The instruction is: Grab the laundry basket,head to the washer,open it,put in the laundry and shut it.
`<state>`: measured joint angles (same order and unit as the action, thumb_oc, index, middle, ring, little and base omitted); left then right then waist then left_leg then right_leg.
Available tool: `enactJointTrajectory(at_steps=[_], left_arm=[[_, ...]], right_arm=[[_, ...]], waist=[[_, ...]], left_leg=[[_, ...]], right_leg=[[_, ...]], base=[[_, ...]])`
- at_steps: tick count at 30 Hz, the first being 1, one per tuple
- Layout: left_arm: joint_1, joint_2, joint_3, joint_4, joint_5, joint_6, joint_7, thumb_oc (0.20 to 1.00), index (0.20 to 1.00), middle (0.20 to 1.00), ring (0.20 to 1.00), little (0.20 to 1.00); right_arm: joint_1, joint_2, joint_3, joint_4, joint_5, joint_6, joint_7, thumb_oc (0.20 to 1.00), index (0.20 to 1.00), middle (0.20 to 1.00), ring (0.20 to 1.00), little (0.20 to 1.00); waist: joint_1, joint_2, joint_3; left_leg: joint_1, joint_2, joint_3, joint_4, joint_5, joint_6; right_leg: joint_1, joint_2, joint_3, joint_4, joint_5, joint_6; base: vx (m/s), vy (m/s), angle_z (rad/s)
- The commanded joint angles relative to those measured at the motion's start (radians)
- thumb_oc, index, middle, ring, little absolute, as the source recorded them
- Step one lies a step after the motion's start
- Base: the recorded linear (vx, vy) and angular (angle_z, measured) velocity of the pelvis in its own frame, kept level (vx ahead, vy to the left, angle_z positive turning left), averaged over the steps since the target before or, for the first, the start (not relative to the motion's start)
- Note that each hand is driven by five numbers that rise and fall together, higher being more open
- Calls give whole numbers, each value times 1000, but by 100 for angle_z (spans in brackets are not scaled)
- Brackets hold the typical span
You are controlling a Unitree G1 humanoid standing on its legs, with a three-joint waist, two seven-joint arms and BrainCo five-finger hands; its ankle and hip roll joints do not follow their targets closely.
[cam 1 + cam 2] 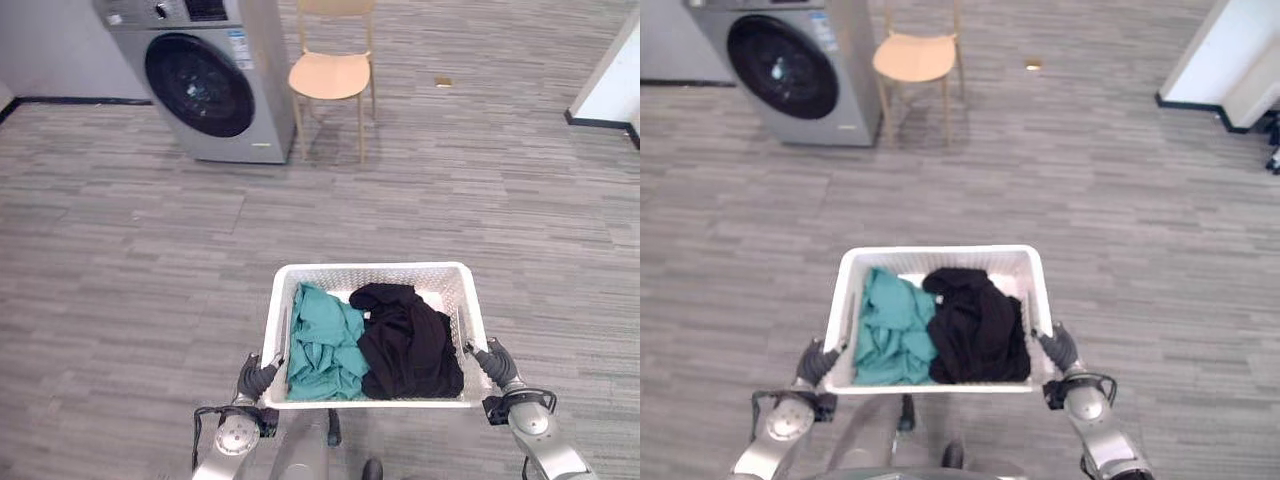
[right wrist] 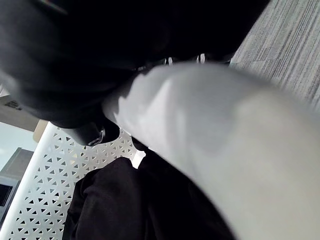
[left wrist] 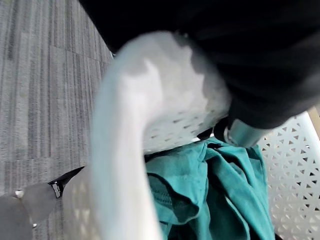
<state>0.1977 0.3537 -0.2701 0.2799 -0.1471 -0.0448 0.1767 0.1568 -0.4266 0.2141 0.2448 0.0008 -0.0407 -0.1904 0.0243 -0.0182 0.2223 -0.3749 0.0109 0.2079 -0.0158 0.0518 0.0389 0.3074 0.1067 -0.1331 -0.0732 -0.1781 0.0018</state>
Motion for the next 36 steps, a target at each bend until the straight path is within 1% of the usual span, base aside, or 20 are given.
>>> enactJointTrajectory(at_steps=[1,3,4,5,7,8,9,11,15,17,18,19,21,23,24,25,27,28,30,36], left_arm=[[-53,23,10,-135,-51,-104,-58,200,200,200,200,200],[-65,35,-2,-130,-51,-104,-61,200,200,200,200,200],[-75,49,-12,-130,-49,-106,-63,200,200,200,200,200],[-82,58,-16,-131,-48,-105,-64,200,200,200,200,200],[-94,68,-22,-125,-47,-105,-58,200,200,200,200,200],[-106,72,-28,-117,-43,-106,-56,200,200,200,200,200],[-108,69,-29,-111,-39,-106,-56,200,200,200,200,200],[-106,66,-27,-109,-44,-104,-60,200,200,200,200,200],[-110,50,-15,-91,-35,-108,-48,200,200,200,200,200],[-95,38,-23,-93,-23,-110,-72,200,200,200,200,200],[-95,38,-23,-93,-23,-110,-72,200,200,200,200,200],[-96,31,-26,-96,-35,-109,-76,200,200,200,200,200],[-92,26,-21,-95,-46,-106,-78,200,200,200,200,200],[-92,23,-18,-93,-47,-102,-81,200,200,200,200,200],[-91,22,-18,-93,-47,-101,-81,200,200,200,200,200],[-91,23,-17,-87,-36,-98,-82,200,200,200,200,200],[-93,26,-19,-88,-33,-96,-82,200,200,200,200,200],[-95,25,-17,-90,-29,-92,-76,200,200,200,200,200],[-94,23,-16,-92,-29,-91,-71,200,200,200,200,200],[-83,18,-9,-99,-37,-89,-55,200,200,200,200,200]], right_arm=[[-47,14,-49,-128,65,-111,24,200,200,200,200,200],[-51,25,-43,-119,61,-109,27,200,200,200,200,200],[-54,36,-31,-118,56,-111,33,200,200,200,200,200],[-59,43,-23,-118,54,-111,40,200,200,200,200,200],[-72,51,-9,-116,47,-114,42,200,200,200,200,200],[-72,51,-3,-121,34,-112,48,200,200,200,200,200],[-68,45,-2,-124,34,-112,54,200,200,200,200,200],[-73,39,0,-114,46,-110,52,200,200,200,200,200],[-69,28,-4,-105,44,-106,45,200,200,200,200,200],[-26,32,-28,-113,49,-109,51,200,200,200,200,200],[-26,32,-28,-113,49,-109,51,200,200,200,200,200],[-27,19,-42,-113,57,-114,46,200,200,200,200,200],[-26,9,-53,-111,64,-111,41,200,200,200,200,200],[-22,3,-61,-105,62,-107,34,200,200,200,200,200],[-21,3,-61,-105,62,-107,34,200,200,200,200,200],[-16,-3,-70,-104,67,-106,29,200,200,200,200,200],[-14,-5,-73,-103,70,-103,26,200,200,200,200,200],[-14,-5,-71,-100,70,-102,21,200,200,200,200,200],[-15,-5,-69,-97,67,-101,19,200,200,200,200,200],[-12,-9,-69,-87,58,-100,10,200,200,200,200,200]], waist=[[16,-8,-54],[20,-26,-69],[22,-58,-81],[22,-67,-81],[16,-62,-79],[-3,-46,-67],[-35,-22,-49],[-65,-10,-23],[-86,-17,-7],[-91,-27,-41],[-92,-27,-41],[-88,-30,-41],[-88,-38,-39],[-85,-39,-40],[-85,-39,-40],[-79,-32,-42],[-78,-31,-42],[-73,-23,-41],[-68,-19,-35],[-52,-16,-35]], left_leg=[[101,109,-15,-7,66,-112],[80,98,-5,82,66,-101],[90,59,4,139,13,-71],[97,47,12,153,-15,-52],[138,33,25,149,-62,-22],[213,18,15,122,-94,-3],[298,4,-10,81,-120,4],[382,-11,-33,61,-157,-2],[446,-37,-84,77,-206,-15],[465,-39,-94,128,-242,-50],[465,-39,-95,128,-242,-50],[417,-25,-85,288,-196,-89],[359,17,-44,363,-184,-95],[328,69,17,319,-199,-80],[330,68,18,316,-199,-79],[316,97,44,228,-152,-87],[300,111,51,181,-112,-96],[282,132,39,105,-52,-111],[270,148,28,72,-16,-122],[232,232,-35,-5,49,-155]], right_leg=[[-72,-129,38,144,-93,79],[-64,-158,42,183,-73,100],[-100,-212,49,292,46,148],[-138,-229,59,381,122,167],[-224,-246,64,512,218,181],[-313,-224,67,566,215,167],[-418,-183,39,545,141,147],[-501,-152,-24,415,80,129],[-552,-127,-24,253,119,132],[-462,-124,-16,175,113,96],[-462,-123,-17,175,114,96],[-419,-135,-34,164,119,79],[-375,-148,-51,148,98,61],[-345,-162,-77,133,79,58],[-344,-162,-77,133,79,59],[-319,-162,-93,123,67,62],[-306,-162,-99,118,60,61],[-285,-155,-101,116,43,61],[-266,-152,-102,117,30,63],[-212,-172,-61,156,-29,74]], base=[[391,164,-47],[551,278,-16],[653,396,15],[561,391,10],[423,315,-8],[687,379,-52],[783,327,-40],[552,125,21],[405,-57,91],[452,-160,111],[258,-135,117],[203,-105,122],[205,-83,90],[138,2,36],[203,57,23],[148,43,8],[195,75,-14],[188,81,3],[170,80,19],[242,225,-23]])
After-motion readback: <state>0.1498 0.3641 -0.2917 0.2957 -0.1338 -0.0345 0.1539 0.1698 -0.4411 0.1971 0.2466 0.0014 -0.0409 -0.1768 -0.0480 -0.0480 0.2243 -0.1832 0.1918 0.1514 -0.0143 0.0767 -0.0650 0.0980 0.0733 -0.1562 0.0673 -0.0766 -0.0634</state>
